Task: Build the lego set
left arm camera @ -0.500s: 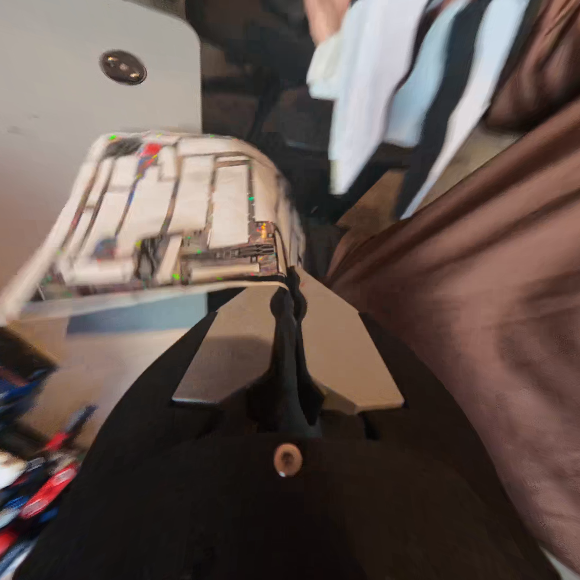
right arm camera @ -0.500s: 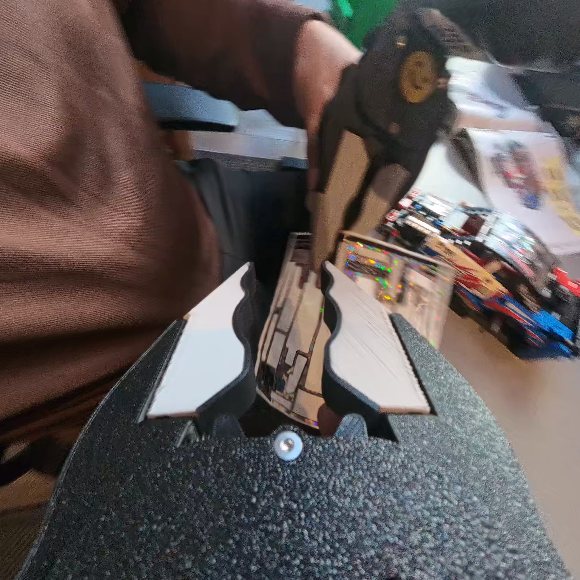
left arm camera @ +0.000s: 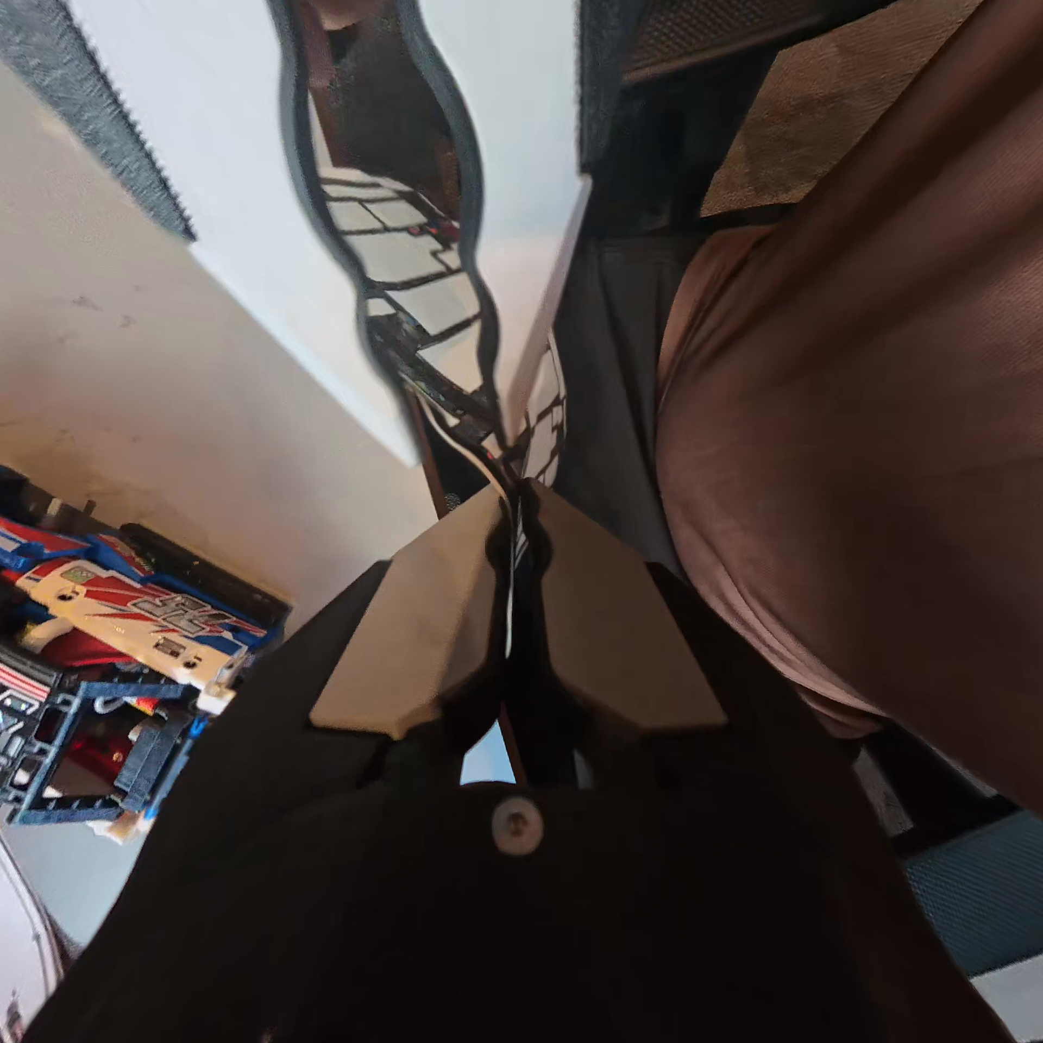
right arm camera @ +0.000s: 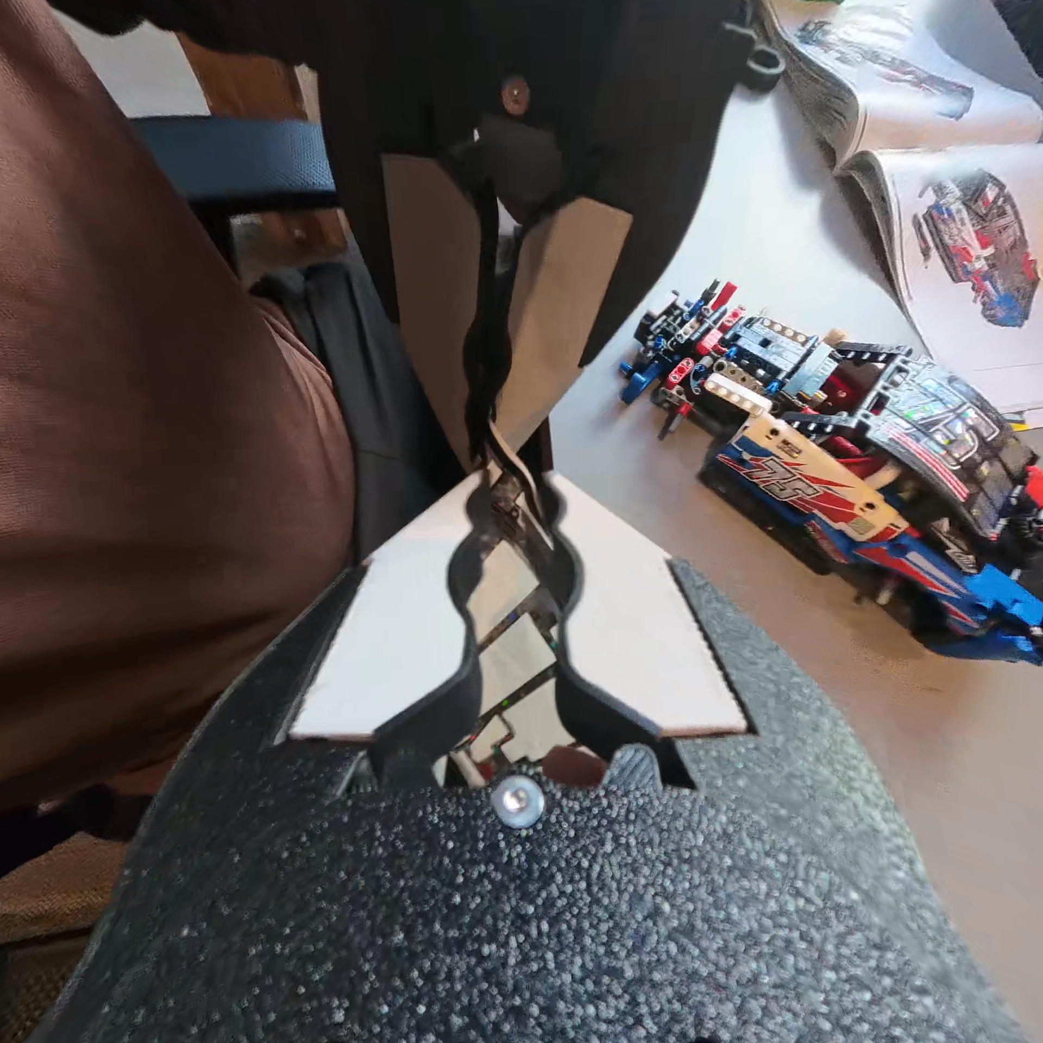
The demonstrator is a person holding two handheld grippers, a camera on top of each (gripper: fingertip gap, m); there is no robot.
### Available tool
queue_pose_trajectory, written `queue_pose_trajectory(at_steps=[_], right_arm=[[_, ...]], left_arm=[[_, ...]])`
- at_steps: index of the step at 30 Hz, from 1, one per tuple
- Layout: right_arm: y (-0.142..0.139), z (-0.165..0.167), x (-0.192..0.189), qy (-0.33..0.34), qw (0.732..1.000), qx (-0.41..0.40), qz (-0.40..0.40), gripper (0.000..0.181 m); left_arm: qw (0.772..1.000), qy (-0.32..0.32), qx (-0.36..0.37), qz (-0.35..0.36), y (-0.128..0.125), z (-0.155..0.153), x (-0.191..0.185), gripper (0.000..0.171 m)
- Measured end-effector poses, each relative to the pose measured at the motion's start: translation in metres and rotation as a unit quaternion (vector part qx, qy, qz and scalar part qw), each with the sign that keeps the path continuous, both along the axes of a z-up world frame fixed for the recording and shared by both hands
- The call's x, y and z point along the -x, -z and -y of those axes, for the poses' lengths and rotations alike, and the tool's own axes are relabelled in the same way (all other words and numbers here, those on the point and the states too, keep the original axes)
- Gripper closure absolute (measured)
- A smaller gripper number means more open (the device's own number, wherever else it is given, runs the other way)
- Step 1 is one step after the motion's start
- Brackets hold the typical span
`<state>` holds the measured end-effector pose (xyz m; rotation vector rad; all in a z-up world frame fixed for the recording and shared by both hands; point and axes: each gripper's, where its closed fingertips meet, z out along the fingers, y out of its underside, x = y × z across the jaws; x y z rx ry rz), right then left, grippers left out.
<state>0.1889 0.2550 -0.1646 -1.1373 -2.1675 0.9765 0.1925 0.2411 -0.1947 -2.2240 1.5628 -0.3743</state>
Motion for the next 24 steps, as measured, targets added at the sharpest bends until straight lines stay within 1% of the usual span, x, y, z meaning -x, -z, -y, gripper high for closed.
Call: queue_pose_trajectory(at_steps=[1,2,5,8,11,14,15,16,17,19,21,24], right_arm=[[0.000,0.001,-0.001,0.002,1.000,0.011,-0.003,0.177],[0.000,-0.001,-0.002,0.008,1.000,0.019,-0.006,0.179],[0.000,-0.004,-0.004,0.034,0.996,0.082,-0.004,0.180],[-0.003,-0.005,-0.006,0.046,0.988,0.144,-0.015,0.181],[-0.006,-0.005,-0.009,0.050,0.983,0.172,-0.028,0.181],[-0.008,-0.003,-0.015,0.045,0.980,0.192,-0.029,0.179],[-0.007,-0.005,-0.016,0.052,0.979,0.195,-0.029,0.173],[-0.007,-0.009,-0.016,0.065,0.979,0.189,-0.031,0.162],[-0.009,-0.015,-0.015,0.084,0.981,0.171,-0.042,0.153],[-0.020,-0.015,-0.016,0.096,0.984,0.125,-0.087,0.145],[-0.030,-0.003,-0.019,0.079,0.986,0.098,-0.113,0.143],[-0.029,0.018,-0.022,0.041,0.990,0.070,-0.112,0.142]], left_arm=[[1.000,-0.006,-0.006,0.002,0.001,0.001,0.003,0.171],[1.000,-0.014,-0.006,0.008,0.002,0.002,0.004,0.171],[0.997,-0.040,-0.003,0.063,-0.001,0.005,0.003,0.171],[0.985,-0.062,0.003,0.160,-0.013,0.007,-0.007,0.171],[0.968,-0.084,0.014,0.237,-0.021,0.006,-0.014,0.171],[0.954,-0.089,0.030,0.284,-0.023,0.009,-0.017,0.171],[0.950,-0.089,0.033,0.297,-0.024,0.010,-0.017,0.171],[0.946,-0.090,0.039,0.308,-0.024,0.011,-0.016,0.171],[0.943,-0.093,0.047,0.316,-0.024,0.011,-0.016,0.171],[0.938,-0.105,0.057,0.327,-0.022,0.009,-0.015,0.171],[0.934,-0.106,0.070,0.333,-0.019,0.009,-0.016,0.171],[0.935,-0.100,0.081,0.332,-0.013,0.010,-0.021,0.171]])
